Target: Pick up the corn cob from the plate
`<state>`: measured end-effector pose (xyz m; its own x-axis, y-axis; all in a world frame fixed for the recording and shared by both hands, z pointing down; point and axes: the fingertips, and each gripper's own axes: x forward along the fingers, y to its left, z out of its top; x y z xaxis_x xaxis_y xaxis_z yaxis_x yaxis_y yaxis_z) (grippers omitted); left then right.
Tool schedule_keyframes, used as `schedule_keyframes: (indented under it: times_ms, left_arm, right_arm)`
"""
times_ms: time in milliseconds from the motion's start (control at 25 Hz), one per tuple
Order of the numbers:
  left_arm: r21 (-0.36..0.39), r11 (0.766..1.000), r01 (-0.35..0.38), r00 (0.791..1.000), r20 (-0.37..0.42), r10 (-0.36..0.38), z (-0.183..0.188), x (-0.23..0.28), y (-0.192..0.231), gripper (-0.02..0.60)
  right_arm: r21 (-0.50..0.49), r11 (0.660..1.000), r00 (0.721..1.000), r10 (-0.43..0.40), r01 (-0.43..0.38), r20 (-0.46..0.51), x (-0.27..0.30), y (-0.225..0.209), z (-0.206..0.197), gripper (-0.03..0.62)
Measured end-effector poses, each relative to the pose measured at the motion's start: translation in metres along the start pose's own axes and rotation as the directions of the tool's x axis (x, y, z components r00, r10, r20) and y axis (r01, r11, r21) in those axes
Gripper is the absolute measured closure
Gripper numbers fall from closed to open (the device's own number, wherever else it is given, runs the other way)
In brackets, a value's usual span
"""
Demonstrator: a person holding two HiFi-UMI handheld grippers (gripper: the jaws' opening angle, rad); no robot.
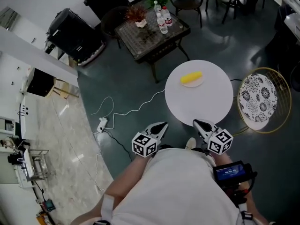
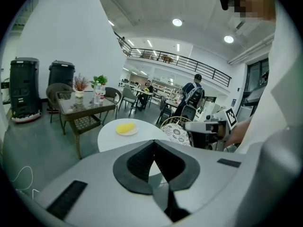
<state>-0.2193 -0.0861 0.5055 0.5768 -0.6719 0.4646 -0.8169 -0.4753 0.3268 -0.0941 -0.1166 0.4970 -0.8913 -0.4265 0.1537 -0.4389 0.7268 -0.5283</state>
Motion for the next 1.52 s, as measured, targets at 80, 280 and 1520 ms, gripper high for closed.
schedule_keyframes:
  times_ms: [80,280,1520]
  left_arm:
    - [0.001,1.000,0.016,1.000,-0.019,-0.016,0.001,0.007,0.001,0.575]
    - [0.014,0.999,0.050,0.998,-0.039,-0.049,0.009,0.025,0.008,0.575]
    - [0.089,0.927,0.365,0.905,-0.268,-0.331,0.062,0.162,0.123,0.575]
  right_arm:
    - [0.016,1.000,1.000,-0.026,0.026,0.015,-0.005,-0.005,0.000,0.586]
    - [0.042,0.995,0.995,-0.094,0.092,0.044,-0.016,-0.016,-0.002,0.586]
    - [0.110,0.885,0.882,-0.462,0.452,0.092,0.056,-0.117,0.053,0.586]
